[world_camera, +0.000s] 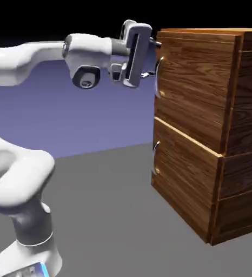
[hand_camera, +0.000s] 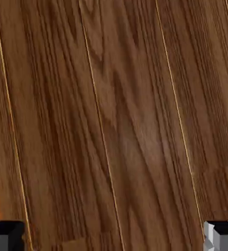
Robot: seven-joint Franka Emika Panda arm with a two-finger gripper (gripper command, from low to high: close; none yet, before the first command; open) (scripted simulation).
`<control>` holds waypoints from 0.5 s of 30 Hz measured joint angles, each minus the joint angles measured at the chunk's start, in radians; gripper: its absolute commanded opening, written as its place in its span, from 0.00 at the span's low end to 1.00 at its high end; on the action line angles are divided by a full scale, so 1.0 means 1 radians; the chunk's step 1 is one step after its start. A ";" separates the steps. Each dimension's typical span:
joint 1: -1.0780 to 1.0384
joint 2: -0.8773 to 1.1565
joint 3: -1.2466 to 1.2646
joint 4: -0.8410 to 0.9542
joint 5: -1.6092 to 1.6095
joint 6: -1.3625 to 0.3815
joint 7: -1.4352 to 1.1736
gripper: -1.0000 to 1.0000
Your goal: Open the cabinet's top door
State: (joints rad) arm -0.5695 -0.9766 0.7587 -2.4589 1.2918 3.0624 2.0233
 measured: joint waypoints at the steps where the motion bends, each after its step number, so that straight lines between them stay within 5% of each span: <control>1: -0.020 -0.014 0.026 0.012 0.043 0.001 0.043 0.50; 15: -0.294 -0.205 0.383 0.177 0.652 0.013 0.648 0.50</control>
State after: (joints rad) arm -0.8633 -1.1820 1.1418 -2.2815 1.9442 3.0753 2.6710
